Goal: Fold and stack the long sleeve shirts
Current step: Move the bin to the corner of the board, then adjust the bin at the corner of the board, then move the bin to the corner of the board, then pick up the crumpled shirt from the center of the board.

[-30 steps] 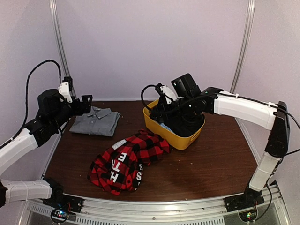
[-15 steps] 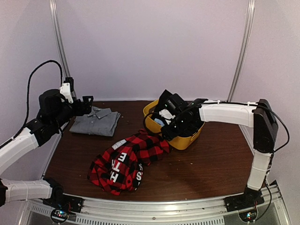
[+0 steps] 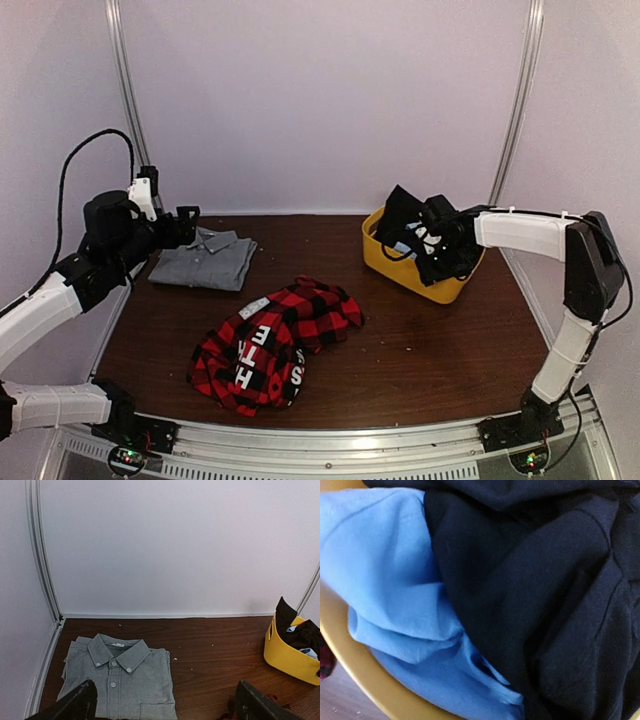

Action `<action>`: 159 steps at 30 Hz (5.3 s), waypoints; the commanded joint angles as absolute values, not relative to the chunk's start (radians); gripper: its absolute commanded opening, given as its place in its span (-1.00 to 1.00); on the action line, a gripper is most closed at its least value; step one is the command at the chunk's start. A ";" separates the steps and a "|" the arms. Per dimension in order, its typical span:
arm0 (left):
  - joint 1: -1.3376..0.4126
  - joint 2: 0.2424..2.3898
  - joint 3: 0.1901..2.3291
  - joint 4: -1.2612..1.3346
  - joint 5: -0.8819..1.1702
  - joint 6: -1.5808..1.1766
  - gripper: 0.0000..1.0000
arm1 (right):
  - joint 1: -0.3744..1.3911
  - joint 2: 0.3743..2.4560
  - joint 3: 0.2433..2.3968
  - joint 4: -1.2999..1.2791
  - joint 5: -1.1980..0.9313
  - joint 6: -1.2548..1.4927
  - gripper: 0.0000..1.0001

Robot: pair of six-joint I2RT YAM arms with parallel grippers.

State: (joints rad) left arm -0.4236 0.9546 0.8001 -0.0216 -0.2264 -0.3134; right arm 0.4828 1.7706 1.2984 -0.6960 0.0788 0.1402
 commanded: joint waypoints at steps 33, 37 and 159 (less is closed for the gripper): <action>-0.425 0.976 0.801 0.005 -0.215 -0.324 0.95 | 0.387 2.249 2.060 -0.736 0.421 0.195 0.66; -0.425 0.976 0.800 0.005 -0.215 -0.325 0.95 | 0.362 2.321 2.126 -0.731 0.413 0.238 0.46; -0.977 1.436 1.236 -0.138 0.156 -0.238 -1.00 | 0.659 1.355 0.874 -0.090 -0.382 0.219 0.99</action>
